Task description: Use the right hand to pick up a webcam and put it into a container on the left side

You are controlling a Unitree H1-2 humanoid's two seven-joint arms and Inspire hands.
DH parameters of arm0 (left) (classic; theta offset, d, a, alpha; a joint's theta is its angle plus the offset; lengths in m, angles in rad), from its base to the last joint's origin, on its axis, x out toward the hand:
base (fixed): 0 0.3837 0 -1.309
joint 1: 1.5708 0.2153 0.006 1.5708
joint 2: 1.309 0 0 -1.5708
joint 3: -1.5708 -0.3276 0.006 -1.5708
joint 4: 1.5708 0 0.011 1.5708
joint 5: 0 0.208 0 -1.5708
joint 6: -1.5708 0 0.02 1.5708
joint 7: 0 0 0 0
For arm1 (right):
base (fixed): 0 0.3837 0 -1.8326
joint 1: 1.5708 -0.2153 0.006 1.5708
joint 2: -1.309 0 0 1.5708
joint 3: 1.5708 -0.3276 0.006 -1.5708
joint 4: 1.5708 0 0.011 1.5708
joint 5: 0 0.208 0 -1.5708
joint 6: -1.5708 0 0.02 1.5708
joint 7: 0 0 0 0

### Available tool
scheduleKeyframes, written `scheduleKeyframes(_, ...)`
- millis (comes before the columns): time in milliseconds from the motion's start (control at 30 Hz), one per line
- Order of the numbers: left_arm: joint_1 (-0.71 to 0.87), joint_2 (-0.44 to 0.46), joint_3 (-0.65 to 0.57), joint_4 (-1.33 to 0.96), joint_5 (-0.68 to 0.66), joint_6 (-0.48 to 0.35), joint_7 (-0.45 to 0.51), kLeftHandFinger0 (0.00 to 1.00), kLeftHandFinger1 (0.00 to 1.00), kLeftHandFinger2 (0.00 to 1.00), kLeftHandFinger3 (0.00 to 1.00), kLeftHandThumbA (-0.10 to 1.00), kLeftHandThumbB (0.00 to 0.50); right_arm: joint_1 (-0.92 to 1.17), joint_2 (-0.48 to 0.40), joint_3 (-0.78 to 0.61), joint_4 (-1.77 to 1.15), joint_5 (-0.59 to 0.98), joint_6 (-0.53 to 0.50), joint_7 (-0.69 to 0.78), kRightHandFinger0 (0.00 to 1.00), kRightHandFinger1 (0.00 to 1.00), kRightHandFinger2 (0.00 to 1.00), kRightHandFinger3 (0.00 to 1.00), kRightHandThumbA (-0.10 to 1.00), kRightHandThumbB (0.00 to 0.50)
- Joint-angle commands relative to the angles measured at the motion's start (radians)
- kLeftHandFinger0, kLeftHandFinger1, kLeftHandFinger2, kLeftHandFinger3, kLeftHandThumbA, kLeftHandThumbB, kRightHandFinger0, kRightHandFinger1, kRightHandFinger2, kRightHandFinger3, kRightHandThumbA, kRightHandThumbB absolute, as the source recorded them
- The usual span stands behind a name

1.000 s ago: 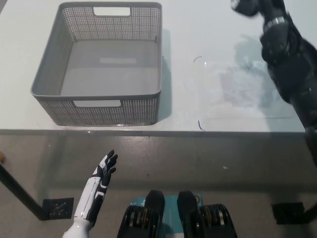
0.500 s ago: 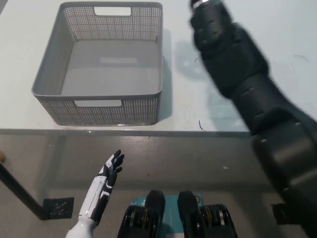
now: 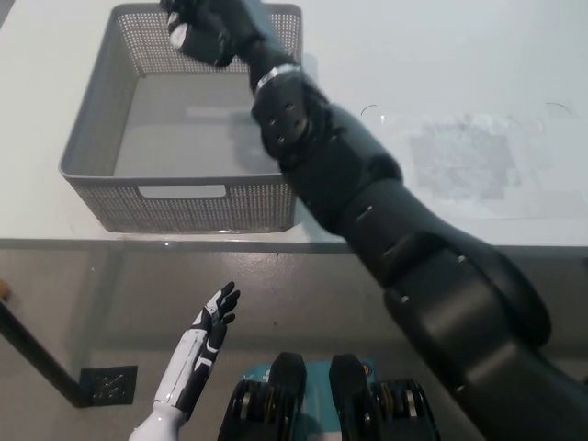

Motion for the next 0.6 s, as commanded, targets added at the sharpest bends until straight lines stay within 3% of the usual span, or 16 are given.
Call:
scheduleKeyframes(0, -0.007, 0.011, -0.009, -0.034, 0.009, -0.026, -0.013, 1.00, 1.00, 1.00, 1.00, 1.00, 0.082, -0.033, 0.014, 0.026, 0.021, -0.010, 0.002, 0.010, 0.00, 0.31, 0.74, 0.77, -0.10, 0.170)
scheduleKeyframes(67, -0.006, 0.012, -0.011, -0.037, 0.007, -0.024, -0.017, 1.00, 1.00, 1.00, 1.00, 1.00, 0.072, -0.014, 0.014, 0.035, 0.033, -0.004, 0.009, 0.051, 0.00, 0.35, 0.78, 0.80, -0.10, 0.168)
scheduleKeyframes(300, -0.011, 0.016, -0.013, -0.041, 0.008, -0.018, -0.026, 1.00, 1.00, 1.00, 1.00, 1.00, 0.074, 0.017, -0.001, 0.058, 0.045, -0.003, 0.038, 0.139, 0.00, 0.39, 0.78, 0.80, -0.10, 0.156)
scheduleKeyframes(333, -0.010, 0.016, -0.013, -0.039, -0.002, -0.014, -0.031, 1.00, 1.00, 1.00, 1.00, 1.00, 0.081, 0.026, -0.008, 0.070, 0.048, -0.009, 0.032, 0.180, 0.14, 0.48, 0.79, 0.83, -0.09, 0.205)
scheduleKeyframes(367, -0.010, 0.016, -0.012, -0.038, -0.004, -0.014, -0.032, 1.00, 1.00, 1.00, 1.00, 1.00, 0.081, 0.028, -0.010, 0.071, 0.048, -0.007, 0.030, 0.190, 0.15, 0.44, 0.65, 0.66, -0.09, 0.214)
scheduleKeyframes(400, -0.011, 0.017, -0.013, -0.037, -0.007, -0.016, -0.035, 1.00, 1.00, 1.00, 1.00, 1.00, 0.083, 0.025, -0.020, 0.077, 0.047, -0.002, 0.037, 0.262, 0.79, 1.00, 1.00, 1.00, 0.31, 0.313)
scheduleKeyframes(433, -0.012, 0.017, -0.014, -0.036, -0.005, -0.017, -0.034, 1.00, 1.00, 1.00, 1.00, 1.00, 0.083, 0.022, -0.027, 0.080, 0.045, 0.001, 0.041, 0.318, 1.00, 1.00, 1.00, 1.00, 0.39, 0.319)
scheduleKeyframes(500, -0.010, 0.017, -0.016, -0.042, 0.007, -0.013, -0.031, 1.00, 1.00, 1.00, 1.00, 1.00, 0.088, 0.024, -0.033, 0.093, 0.039, -0.008, 0.058, 0.343, 1.00, 1.00, 1.00, 1.00, 0.60, 0.429)
scheduleKeyframes(567, -0.013, 0.021, -0.016, -0.043, 0.013, -0.017, -0.030, 1.00, 1.00, 1.00, 1.00, 1.00, 0.083, 0.024, -0.036, 0.101, 0.037, -0.014, 0.063, 0.343, 1.00, 1.00, 1.00, 1.00, 0.72, 0.446)
